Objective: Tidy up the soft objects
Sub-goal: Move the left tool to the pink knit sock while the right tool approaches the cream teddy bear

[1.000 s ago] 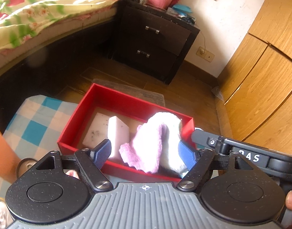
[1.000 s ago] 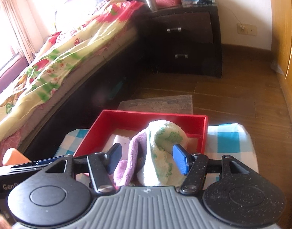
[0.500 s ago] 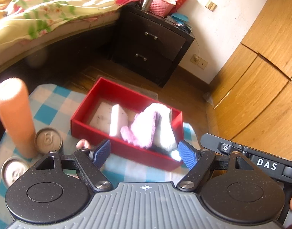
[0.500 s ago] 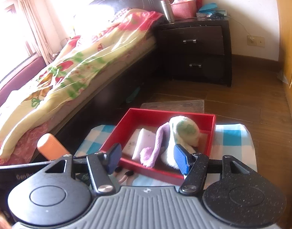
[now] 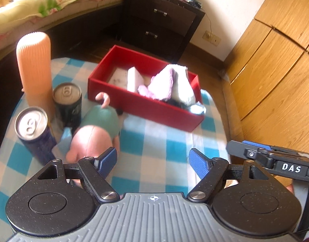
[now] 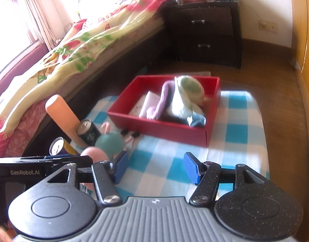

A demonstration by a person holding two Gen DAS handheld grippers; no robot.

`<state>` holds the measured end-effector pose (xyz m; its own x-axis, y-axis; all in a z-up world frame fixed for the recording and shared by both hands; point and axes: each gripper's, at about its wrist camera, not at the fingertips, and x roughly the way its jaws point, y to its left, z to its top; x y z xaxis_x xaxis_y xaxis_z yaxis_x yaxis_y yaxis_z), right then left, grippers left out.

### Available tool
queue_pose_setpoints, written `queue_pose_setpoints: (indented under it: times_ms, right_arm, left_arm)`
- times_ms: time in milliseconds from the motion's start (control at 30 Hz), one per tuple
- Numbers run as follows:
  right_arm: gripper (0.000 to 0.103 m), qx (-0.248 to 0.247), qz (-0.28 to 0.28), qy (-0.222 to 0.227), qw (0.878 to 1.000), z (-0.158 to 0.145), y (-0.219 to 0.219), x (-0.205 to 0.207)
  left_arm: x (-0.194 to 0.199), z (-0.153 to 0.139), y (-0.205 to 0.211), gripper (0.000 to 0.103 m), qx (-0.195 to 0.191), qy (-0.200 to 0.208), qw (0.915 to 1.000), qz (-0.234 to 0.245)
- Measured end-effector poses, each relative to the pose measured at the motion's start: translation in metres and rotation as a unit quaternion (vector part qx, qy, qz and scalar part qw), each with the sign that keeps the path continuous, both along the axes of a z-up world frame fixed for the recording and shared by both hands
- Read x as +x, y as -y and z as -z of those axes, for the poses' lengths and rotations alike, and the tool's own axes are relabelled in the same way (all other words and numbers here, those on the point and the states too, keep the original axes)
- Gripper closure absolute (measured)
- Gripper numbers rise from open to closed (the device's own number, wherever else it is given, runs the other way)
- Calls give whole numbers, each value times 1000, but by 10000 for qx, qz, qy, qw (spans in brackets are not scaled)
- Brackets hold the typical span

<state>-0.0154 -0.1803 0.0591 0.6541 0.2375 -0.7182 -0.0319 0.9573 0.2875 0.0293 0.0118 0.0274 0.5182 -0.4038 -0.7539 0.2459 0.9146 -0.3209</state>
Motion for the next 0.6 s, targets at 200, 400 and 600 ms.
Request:
queue_pose_setpoints:
  times_ms: [200,400,600]
  right_arm:
    - [65,-74,-30,-118,9999,11,3,-21]
    - [65,-141,-42,-375,9992,29,7,-37]
    - [65,-139,-15,-574,9983,40,13,-50]
  left_arm:
    - [-13,16,2,26,183,-175,9996,144]
    - [-26,29,1,25,270,-324,9988,234]
    - [-31,46,1,25,411,-586,9970,294]
